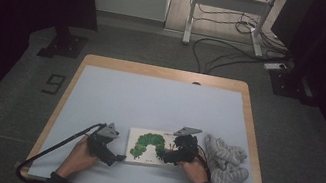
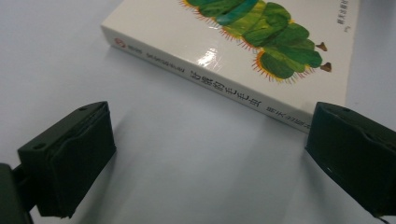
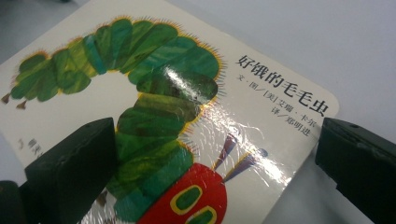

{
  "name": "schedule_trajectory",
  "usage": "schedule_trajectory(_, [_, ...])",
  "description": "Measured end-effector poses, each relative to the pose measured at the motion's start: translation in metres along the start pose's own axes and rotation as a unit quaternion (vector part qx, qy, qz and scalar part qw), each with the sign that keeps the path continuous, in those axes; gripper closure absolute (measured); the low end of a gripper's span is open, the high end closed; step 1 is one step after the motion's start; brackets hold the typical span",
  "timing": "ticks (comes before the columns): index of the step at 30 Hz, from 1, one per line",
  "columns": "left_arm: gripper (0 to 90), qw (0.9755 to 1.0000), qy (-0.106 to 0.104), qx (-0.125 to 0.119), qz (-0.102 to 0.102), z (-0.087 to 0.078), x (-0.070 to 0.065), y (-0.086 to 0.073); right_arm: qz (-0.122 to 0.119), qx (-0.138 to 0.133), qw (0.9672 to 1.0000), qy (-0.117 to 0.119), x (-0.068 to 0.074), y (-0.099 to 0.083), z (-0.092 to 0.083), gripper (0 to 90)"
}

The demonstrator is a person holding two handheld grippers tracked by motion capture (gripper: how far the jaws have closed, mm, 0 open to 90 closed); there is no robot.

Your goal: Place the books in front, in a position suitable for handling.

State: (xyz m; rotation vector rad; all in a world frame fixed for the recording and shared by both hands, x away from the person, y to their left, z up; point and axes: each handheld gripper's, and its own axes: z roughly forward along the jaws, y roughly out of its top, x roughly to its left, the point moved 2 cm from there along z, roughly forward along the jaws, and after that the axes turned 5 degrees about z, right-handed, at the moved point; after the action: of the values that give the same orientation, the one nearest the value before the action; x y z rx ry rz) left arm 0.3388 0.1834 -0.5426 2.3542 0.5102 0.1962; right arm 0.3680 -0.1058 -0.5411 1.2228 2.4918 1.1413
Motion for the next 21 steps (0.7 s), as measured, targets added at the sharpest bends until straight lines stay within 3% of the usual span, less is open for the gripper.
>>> schedule_trajectory(14, [0.0, 0.9999, -0.013, 0.001, 0.006, 0.0, -0.028, 0.0, -0.039, 0.009, 0.9984, 0.04, 0.002, 0.022, 0.022, 0.0])
schedule_trajectory(21, [0.0, 0.9999, 0.001, -0.002, -0.012, -0.001, -0.034, -0.001, -0.05, 0.012, 0.9978, 0.042, 0.004, 0.026, 0.026, 0.0])
